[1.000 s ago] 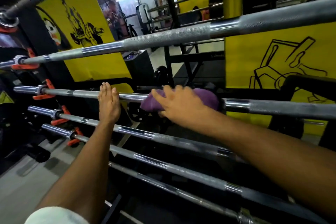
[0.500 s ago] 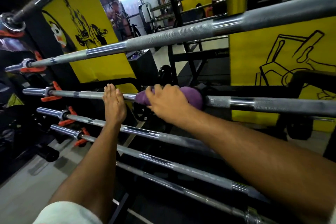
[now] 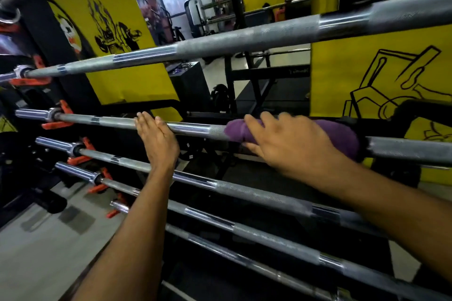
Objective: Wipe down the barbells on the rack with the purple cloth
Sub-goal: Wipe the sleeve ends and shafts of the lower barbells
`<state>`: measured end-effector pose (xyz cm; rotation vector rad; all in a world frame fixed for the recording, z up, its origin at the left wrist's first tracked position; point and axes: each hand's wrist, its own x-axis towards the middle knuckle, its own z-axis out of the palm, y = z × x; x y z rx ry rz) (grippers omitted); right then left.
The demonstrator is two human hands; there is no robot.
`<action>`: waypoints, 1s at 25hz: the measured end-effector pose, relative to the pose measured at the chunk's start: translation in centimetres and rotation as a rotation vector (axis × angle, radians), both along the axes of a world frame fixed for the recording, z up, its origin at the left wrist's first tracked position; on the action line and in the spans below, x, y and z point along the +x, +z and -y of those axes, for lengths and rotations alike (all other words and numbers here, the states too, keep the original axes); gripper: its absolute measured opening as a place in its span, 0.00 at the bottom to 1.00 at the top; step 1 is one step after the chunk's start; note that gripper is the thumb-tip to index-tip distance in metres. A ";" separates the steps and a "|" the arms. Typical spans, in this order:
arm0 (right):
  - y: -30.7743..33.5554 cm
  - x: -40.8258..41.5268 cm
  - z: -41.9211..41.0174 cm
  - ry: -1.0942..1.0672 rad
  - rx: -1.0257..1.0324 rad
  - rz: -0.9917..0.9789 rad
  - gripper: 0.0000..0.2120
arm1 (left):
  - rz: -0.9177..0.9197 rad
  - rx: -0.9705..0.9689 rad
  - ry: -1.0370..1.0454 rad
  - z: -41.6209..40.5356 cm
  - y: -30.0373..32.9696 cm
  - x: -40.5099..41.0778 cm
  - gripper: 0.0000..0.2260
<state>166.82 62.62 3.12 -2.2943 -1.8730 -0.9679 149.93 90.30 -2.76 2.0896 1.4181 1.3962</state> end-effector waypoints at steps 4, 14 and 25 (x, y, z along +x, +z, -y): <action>-0.3 -3.9 -6.9 0.057 -0.055 -0.047 0.30 | -0.045 -0.025 -0.054 0.1 0.3 -0.8 0.28; 0.4 -6.2 -12.0 0.113 -0.048 -0.083 0.29 | -0.238 0.014 -0.185 -11.2 0.7 -9.9 0.25; 0.2 -12.8 -23.6 0.099 -0.059 -0.068 0.30 | -0.054 0.132 -0.324 -11.6 -1.1 -9.7 0.24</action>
